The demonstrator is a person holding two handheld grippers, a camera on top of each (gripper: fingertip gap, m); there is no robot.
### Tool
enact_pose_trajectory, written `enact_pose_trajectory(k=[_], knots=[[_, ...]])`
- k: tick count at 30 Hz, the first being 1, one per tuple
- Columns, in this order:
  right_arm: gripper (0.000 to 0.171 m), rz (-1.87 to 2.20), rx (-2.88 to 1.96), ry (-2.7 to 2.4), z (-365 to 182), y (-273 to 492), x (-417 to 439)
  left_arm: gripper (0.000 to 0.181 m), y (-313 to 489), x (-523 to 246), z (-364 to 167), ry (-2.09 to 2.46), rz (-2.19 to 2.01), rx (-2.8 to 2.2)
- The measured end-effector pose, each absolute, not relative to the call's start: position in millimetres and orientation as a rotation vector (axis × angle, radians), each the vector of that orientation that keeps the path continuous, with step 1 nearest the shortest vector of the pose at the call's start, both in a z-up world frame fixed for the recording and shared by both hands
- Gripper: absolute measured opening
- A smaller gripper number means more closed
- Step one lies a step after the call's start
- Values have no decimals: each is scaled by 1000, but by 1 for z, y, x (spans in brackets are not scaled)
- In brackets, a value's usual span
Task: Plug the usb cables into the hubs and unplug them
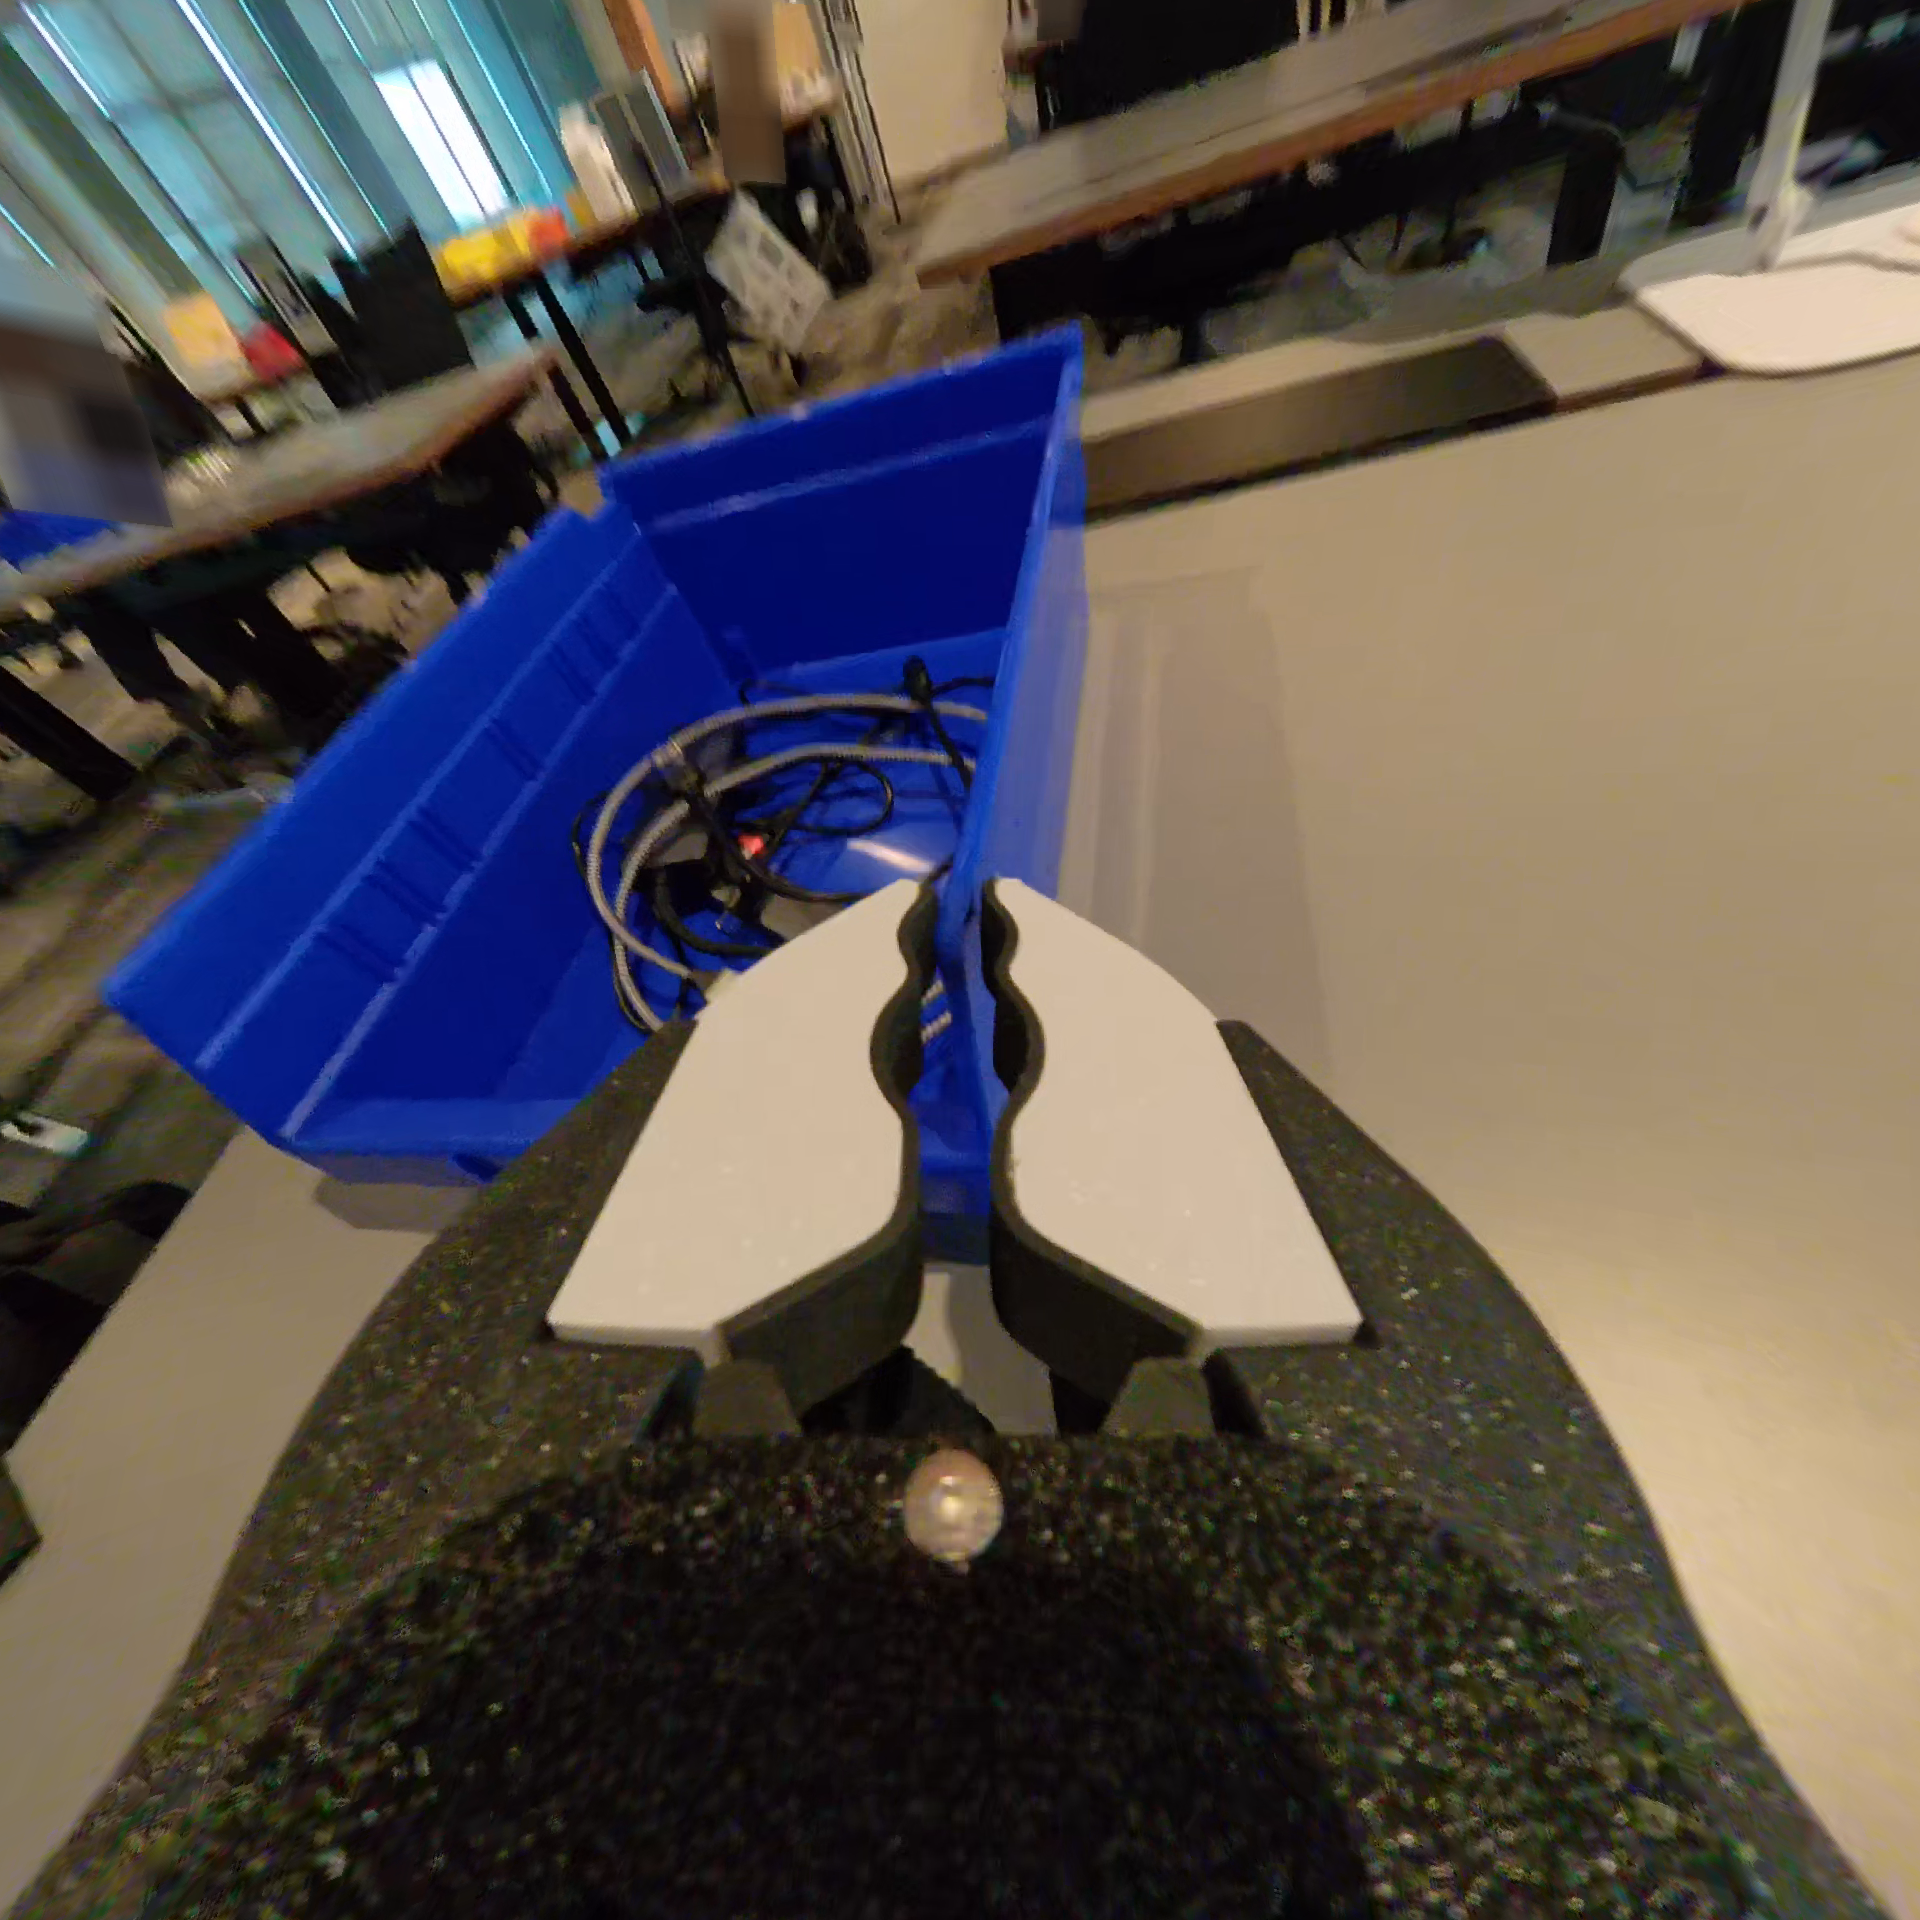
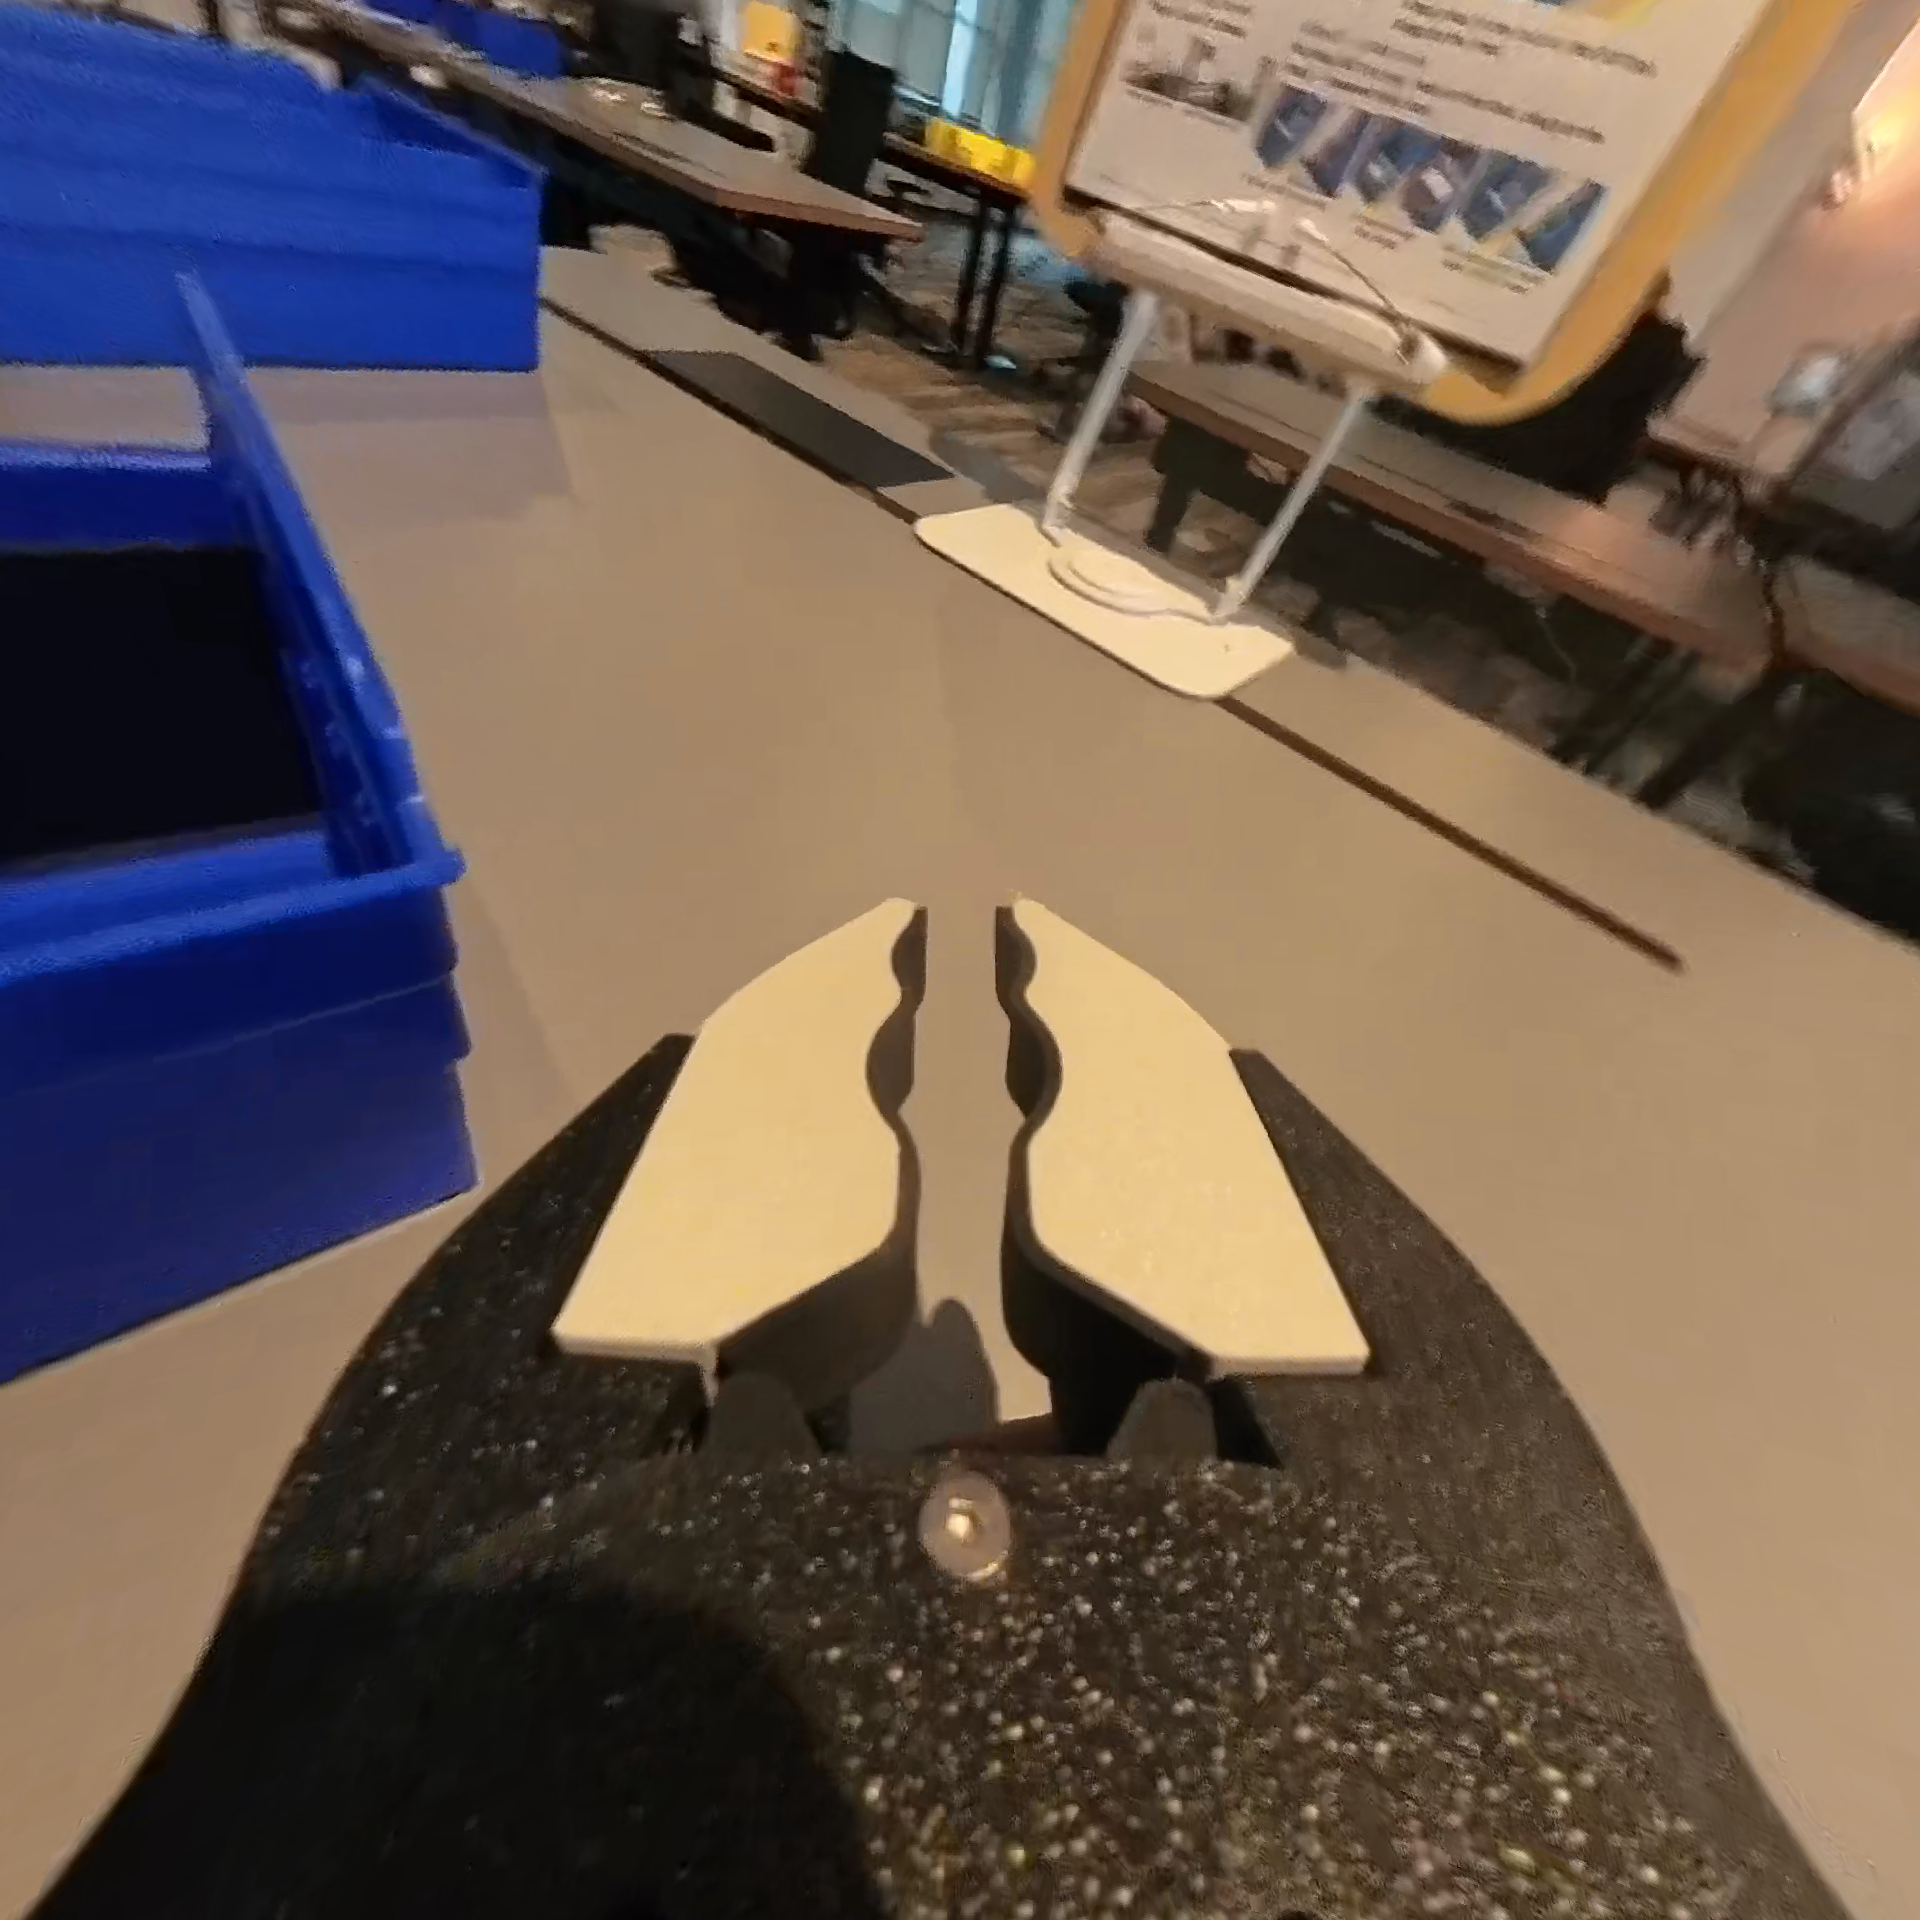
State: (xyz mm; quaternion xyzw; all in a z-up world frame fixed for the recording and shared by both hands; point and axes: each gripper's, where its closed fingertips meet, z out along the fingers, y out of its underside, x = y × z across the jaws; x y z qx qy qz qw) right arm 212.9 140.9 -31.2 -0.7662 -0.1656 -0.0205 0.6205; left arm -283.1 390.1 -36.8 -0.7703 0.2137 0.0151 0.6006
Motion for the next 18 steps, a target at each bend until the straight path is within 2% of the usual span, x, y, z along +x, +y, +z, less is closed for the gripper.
enact_pose_trajectory(k=[3, 7, 11, 12, 13, 18], knots=[[19, 100, -1880, -216, -32, 124, 209, 24, 378, -275, -6, 513, 36, -1631], [38, 356, -2013, -175, -35, 89, 166, 21, 356, -239, 19, 617, -49, -1498], [43, 438, -2031, -215, -27, 68, 130, 13, 330, -177, -2, 867, -104, -1395], [36, 443, -2034, -227, -25, 65, 124, 12, 326, -165, -12, 941, -78, -1386], [42, 456, -2036, -240, -24, 64, 118, 12, 322, -155, -22, 1010, -41, -1376], [45, 504, -2088, -318, -28, 63, 95, 10, 305, -129, -45, 1207, 1, -1327]])
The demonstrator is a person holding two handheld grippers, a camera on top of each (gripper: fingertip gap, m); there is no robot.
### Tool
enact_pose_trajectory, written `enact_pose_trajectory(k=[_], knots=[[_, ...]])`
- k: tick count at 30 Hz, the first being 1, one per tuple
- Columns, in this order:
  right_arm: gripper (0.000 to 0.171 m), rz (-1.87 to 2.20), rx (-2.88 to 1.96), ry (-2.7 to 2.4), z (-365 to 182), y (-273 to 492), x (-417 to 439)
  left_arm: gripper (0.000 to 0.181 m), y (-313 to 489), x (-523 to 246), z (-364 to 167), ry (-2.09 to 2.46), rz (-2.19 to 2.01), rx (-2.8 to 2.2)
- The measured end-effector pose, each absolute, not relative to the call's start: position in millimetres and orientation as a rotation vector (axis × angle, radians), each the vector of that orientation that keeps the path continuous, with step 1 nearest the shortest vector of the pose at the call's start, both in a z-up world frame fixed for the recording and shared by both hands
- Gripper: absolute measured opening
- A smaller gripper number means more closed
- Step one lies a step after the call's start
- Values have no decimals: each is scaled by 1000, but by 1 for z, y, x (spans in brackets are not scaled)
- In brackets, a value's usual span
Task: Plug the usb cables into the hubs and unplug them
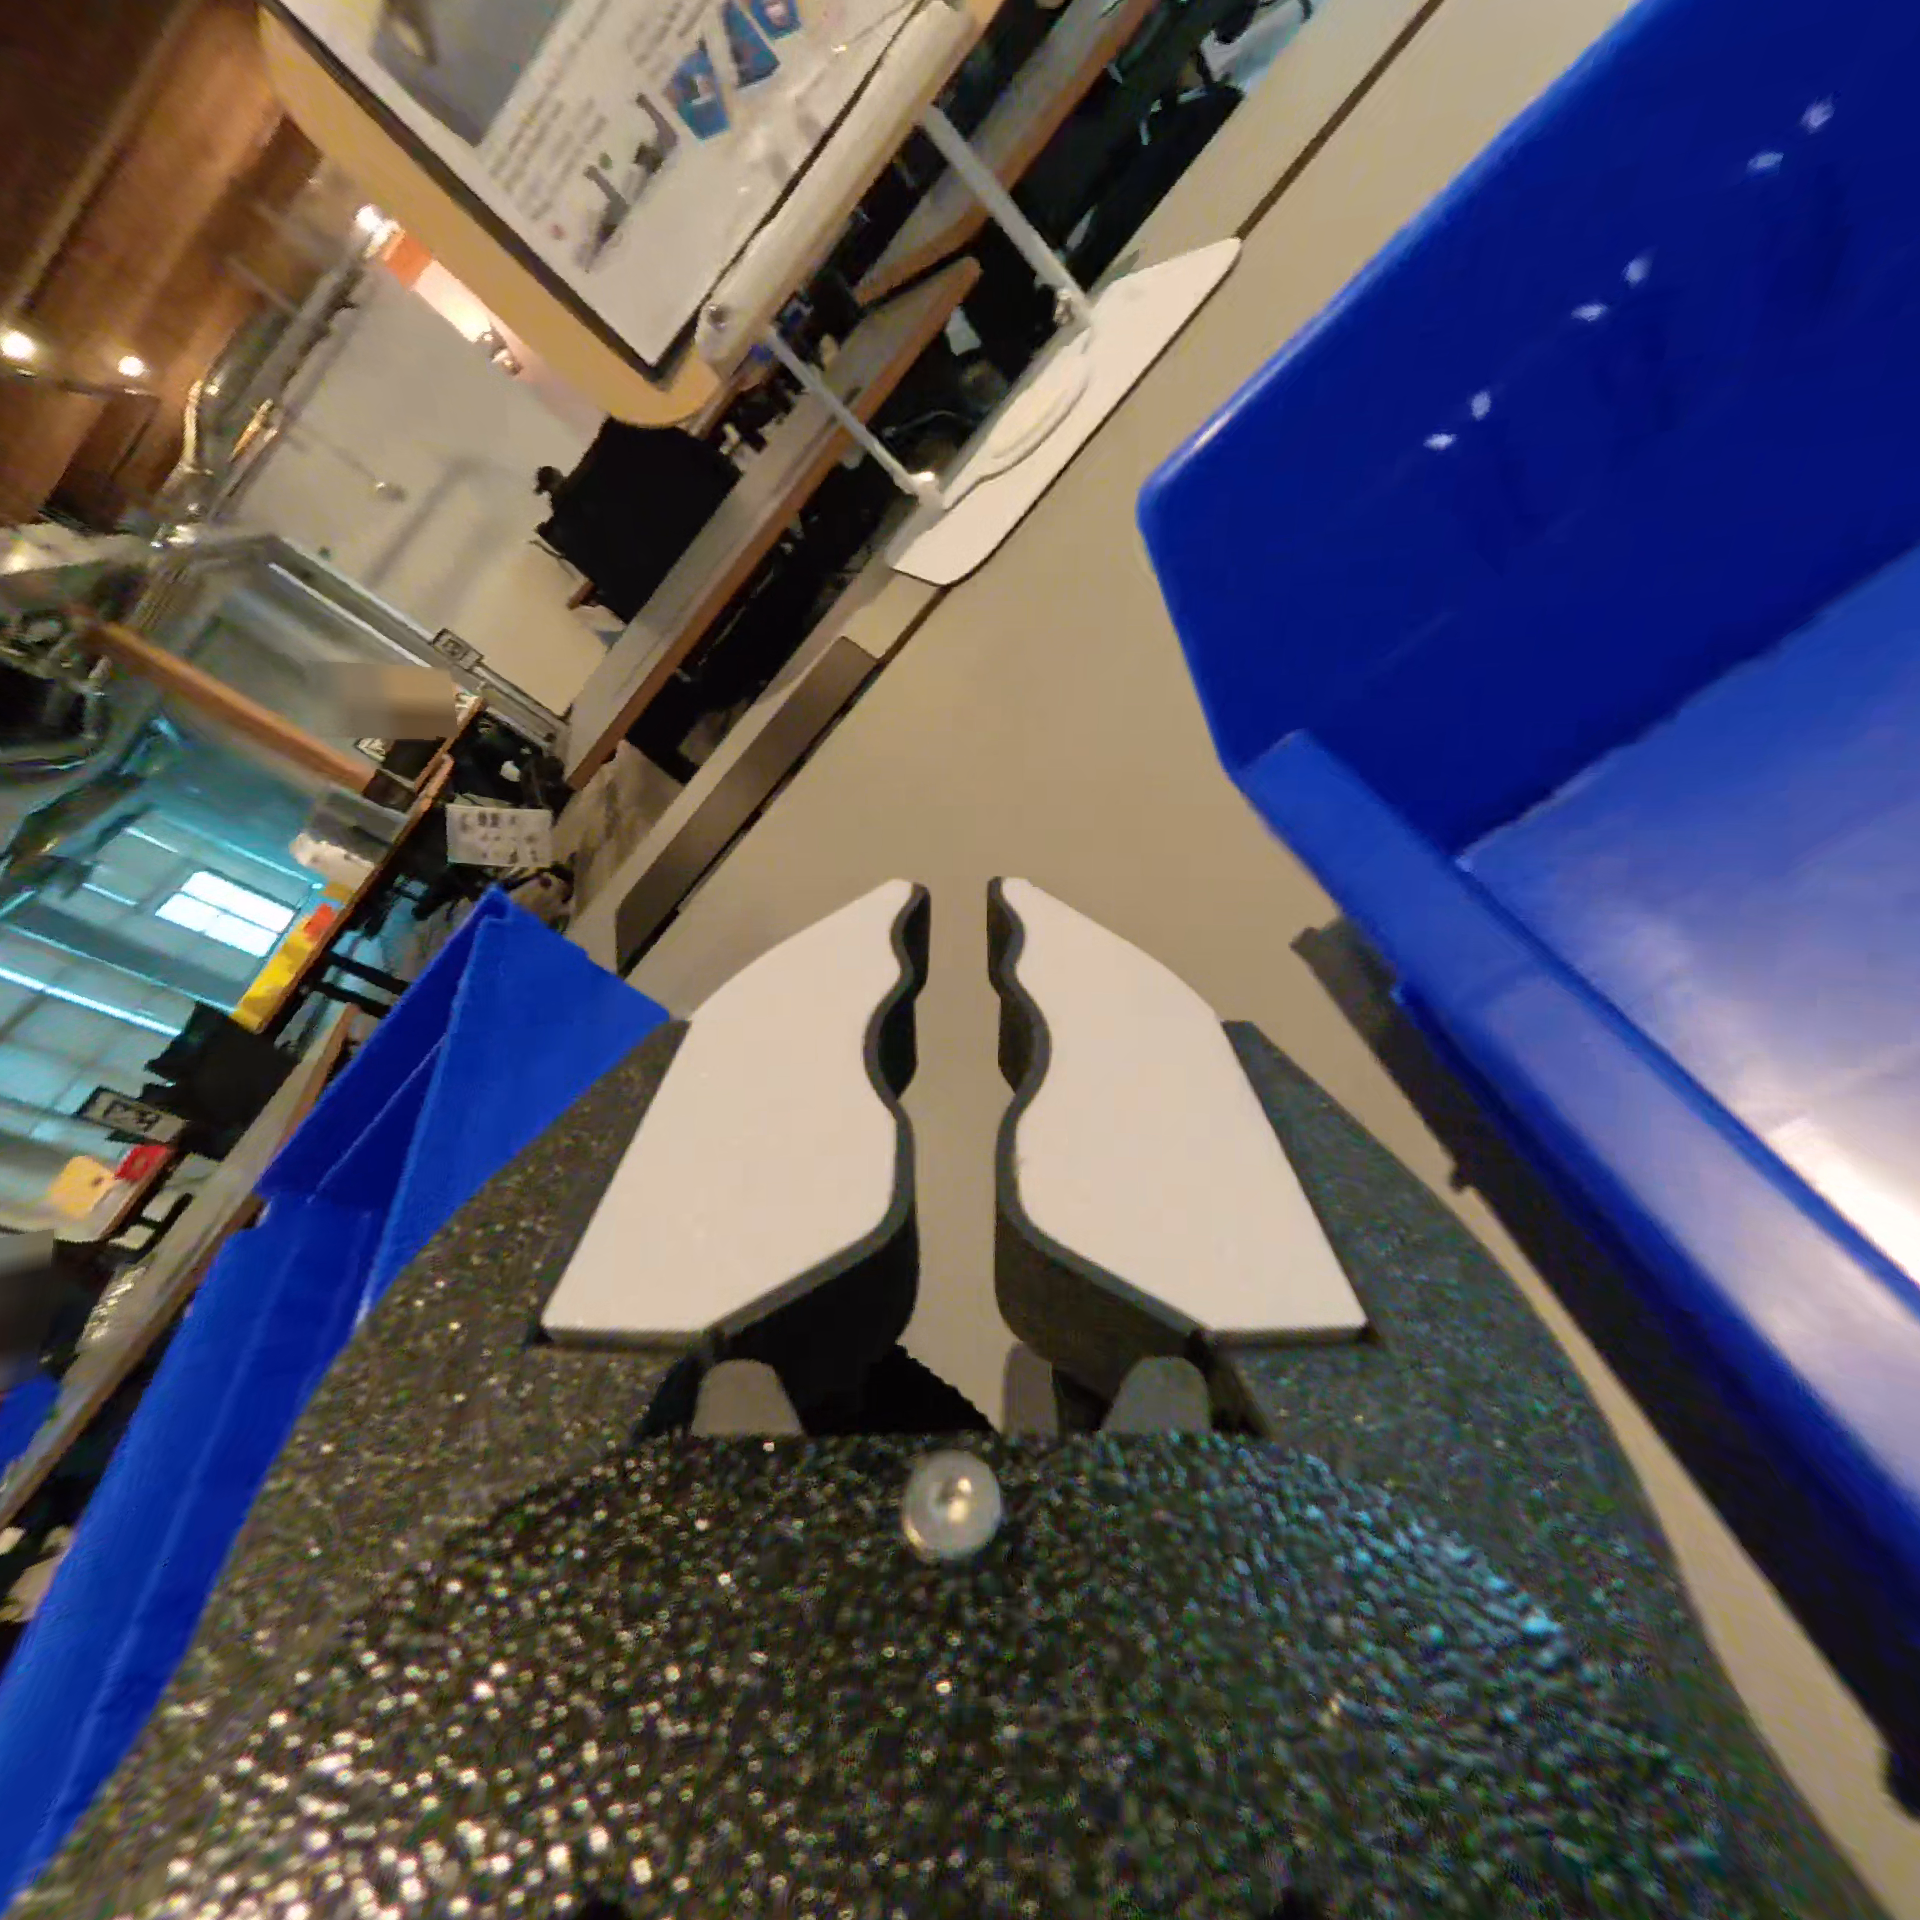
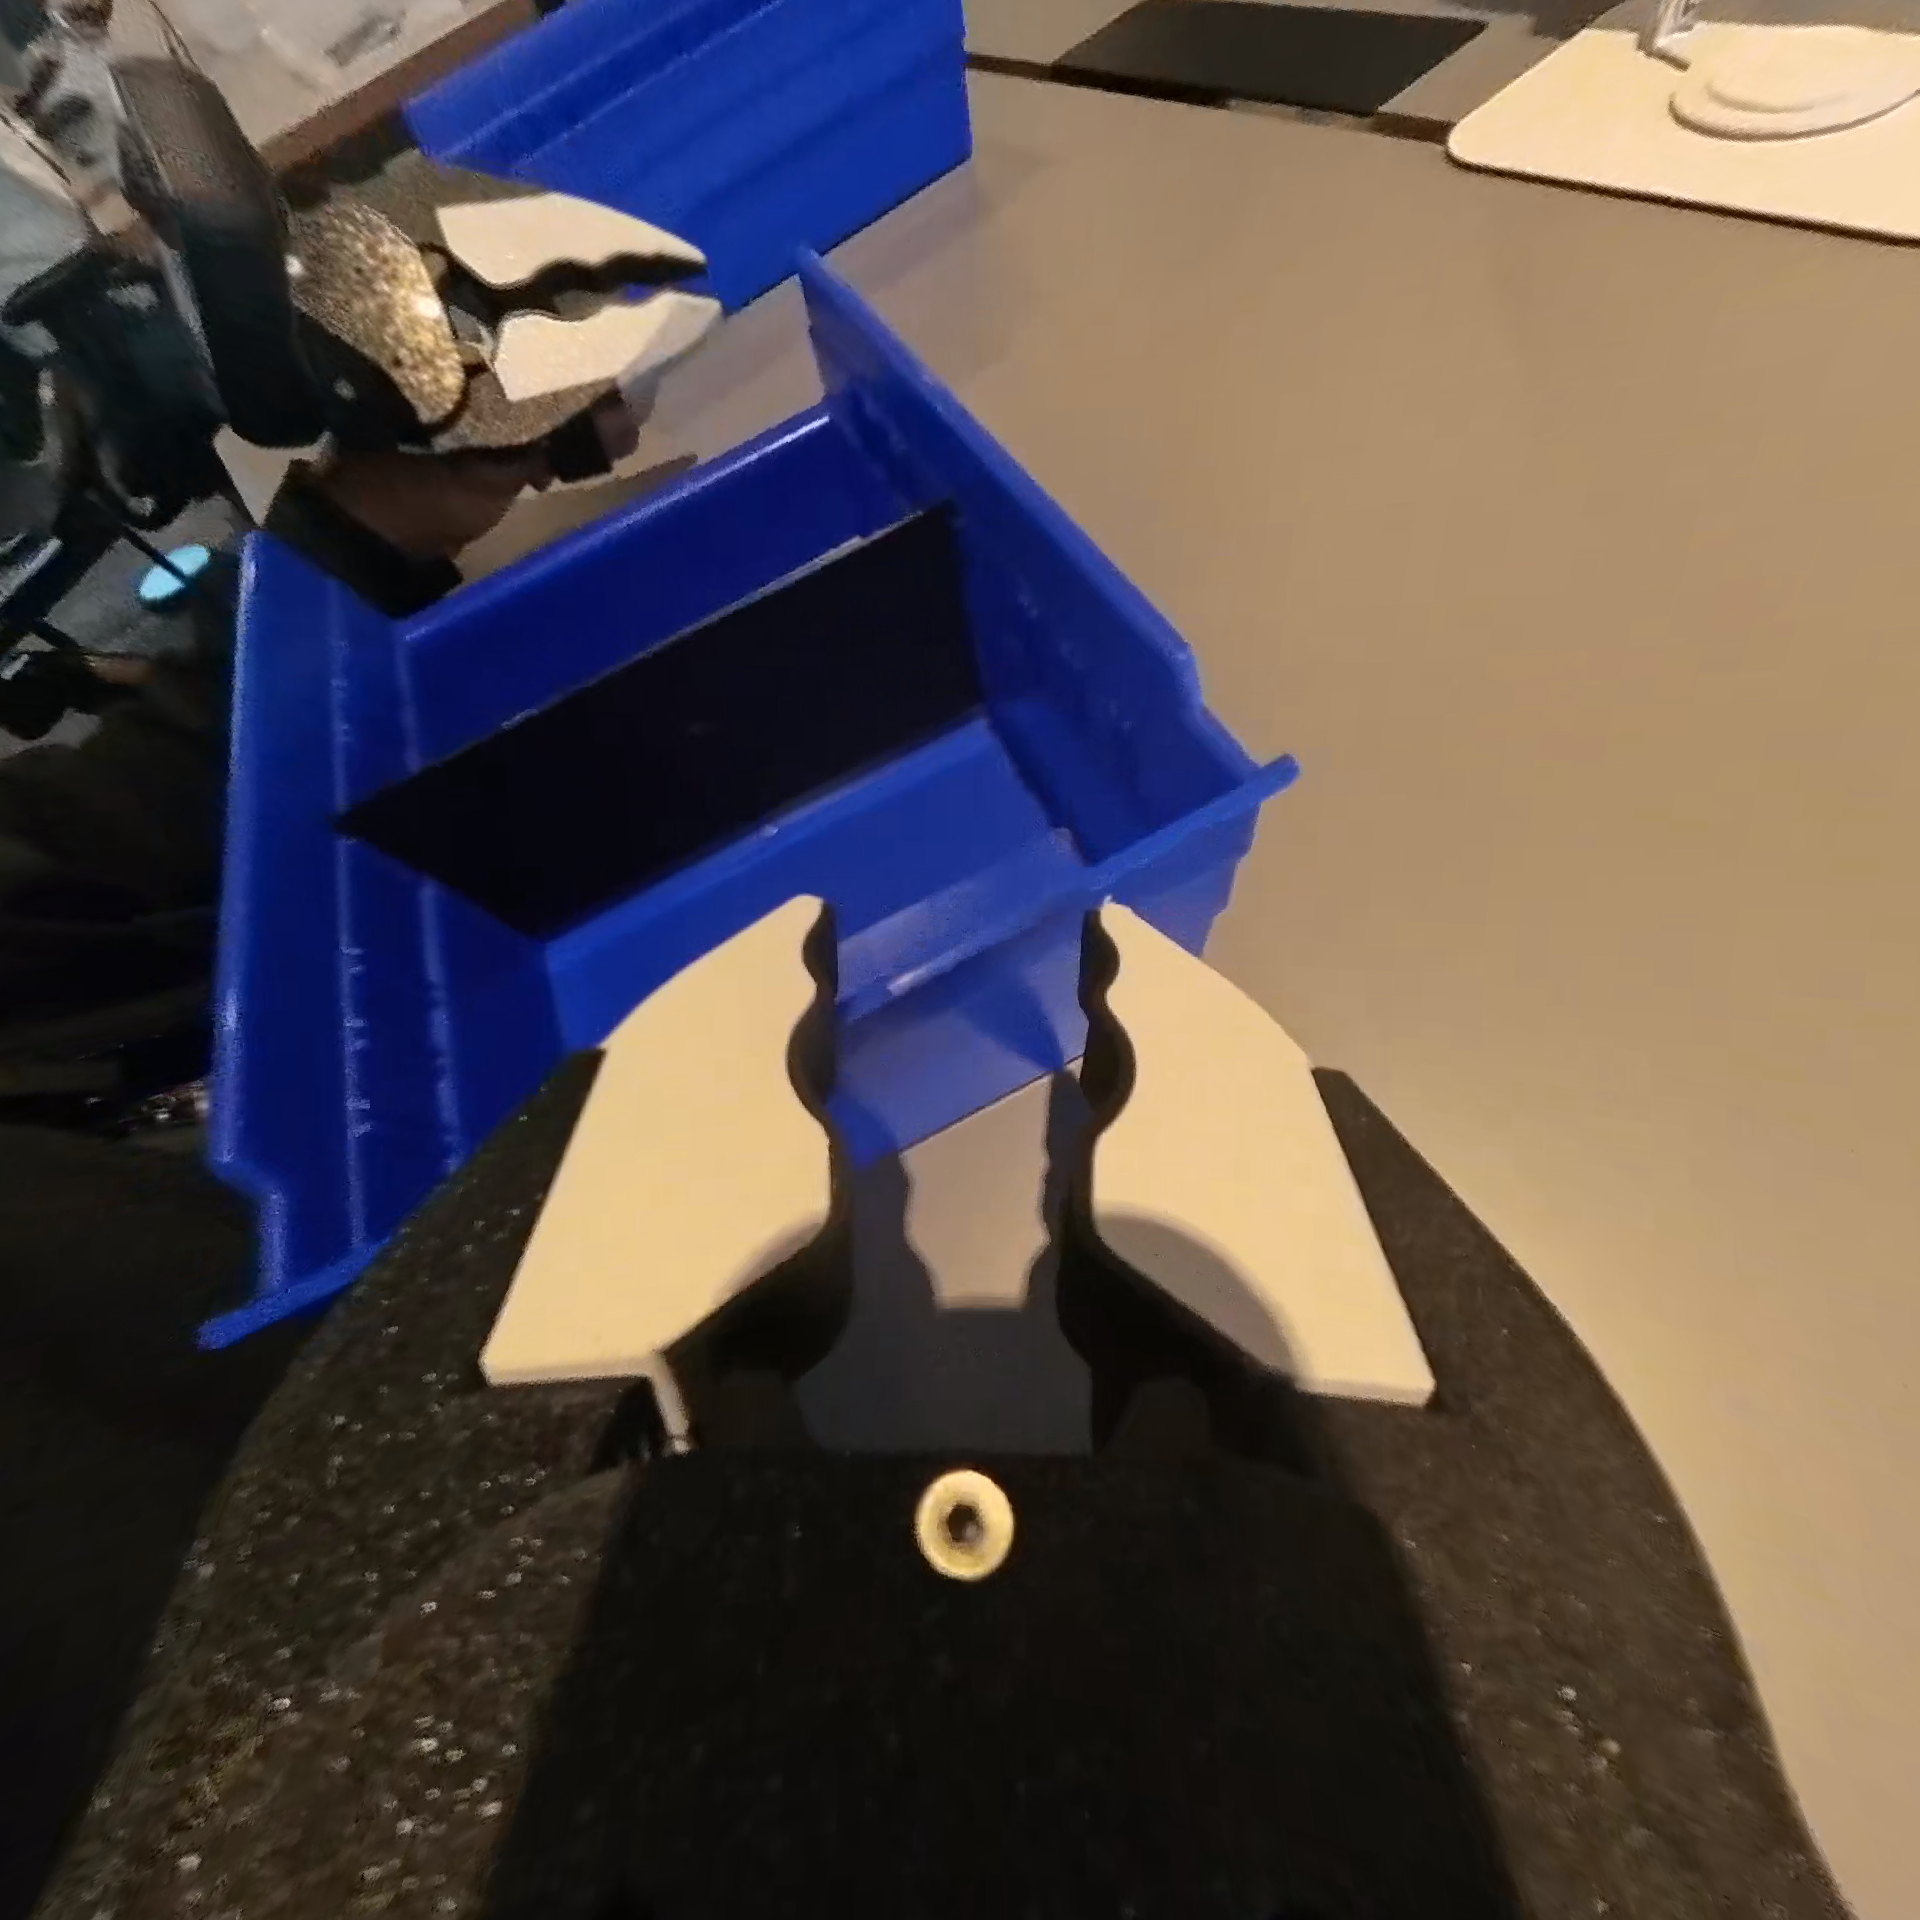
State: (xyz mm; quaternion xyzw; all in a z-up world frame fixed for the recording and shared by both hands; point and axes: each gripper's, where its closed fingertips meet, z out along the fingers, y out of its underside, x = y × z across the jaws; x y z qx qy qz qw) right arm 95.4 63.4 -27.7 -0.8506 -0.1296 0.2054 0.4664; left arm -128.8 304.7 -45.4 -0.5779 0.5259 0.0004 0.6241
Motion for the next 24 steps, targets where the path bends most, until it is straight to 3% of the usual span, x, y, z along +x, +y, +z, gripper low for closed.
enact_pose_trajectory(k=[6, 11, 16, 24], knots=[[43, 473, -2182, -373, -39, 71, 99, 10, 308, -132, -51, 1185, -73, -1376], [25, 275, -2281, -464, -38, 91, 132, 9, 311, -139, -44, 1126, -99, -1376], [19, 121, -2388, -525, -37, 113, 181, 9, 313, -143, -43, 1107, -121, -1385], [32, -239, -2538, -520, -35, 144, 283, 8, 313, -143, -45, 1128, -96, -1377]])
